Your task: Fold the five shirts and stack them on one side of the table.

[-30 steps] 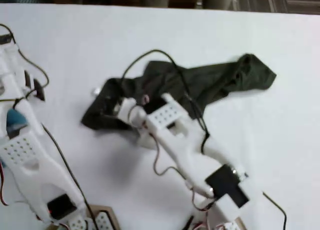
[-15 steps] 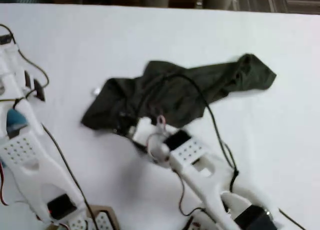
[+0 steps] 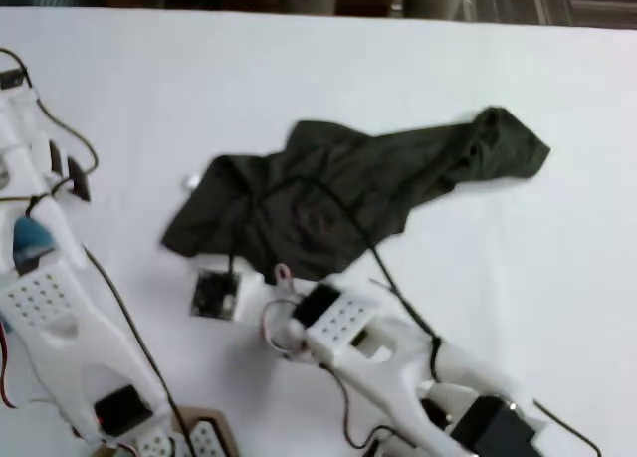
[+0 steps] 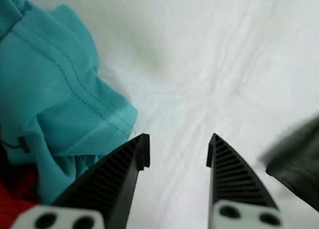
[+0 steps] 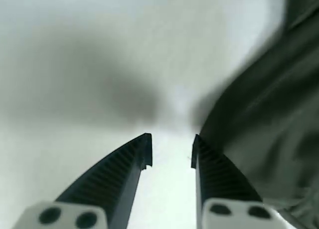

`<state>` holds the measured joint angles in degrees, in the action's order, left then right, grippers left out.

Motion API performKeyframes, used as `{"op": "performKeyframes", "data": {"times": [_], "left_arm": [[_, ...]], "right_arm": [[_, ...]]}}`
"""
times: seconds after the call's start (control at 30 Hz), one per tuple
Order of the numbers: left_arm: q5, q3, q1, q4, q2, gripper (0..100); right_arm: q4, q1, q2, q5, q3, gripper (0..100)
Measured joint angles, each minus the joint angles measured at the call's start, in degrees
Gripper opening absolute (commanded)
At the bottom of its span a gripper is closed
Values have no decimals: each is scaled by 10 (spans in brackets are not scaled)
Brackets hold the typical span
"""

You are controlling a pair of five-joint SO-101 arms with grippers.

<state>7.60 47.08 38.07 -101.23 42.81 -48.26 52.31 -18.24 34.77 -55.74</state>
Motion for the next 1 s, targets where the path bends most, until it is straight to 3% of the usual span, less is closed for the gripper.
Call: {"op": "performKeyframes", "data": {"times": [0.23, 0.57, 1.0], "left_arm": [[0, 0, 0, 0, 0, 217], [0, 0, 0, 0, 0, 217], [0, 0, 0, 0, 0, 217]], "right_arm": [[24, -11, 92, 4, 46, 147], [-50, -113, 185, 68, 216, 146], [-84, -133, 204, 70, 287, 145]]}}
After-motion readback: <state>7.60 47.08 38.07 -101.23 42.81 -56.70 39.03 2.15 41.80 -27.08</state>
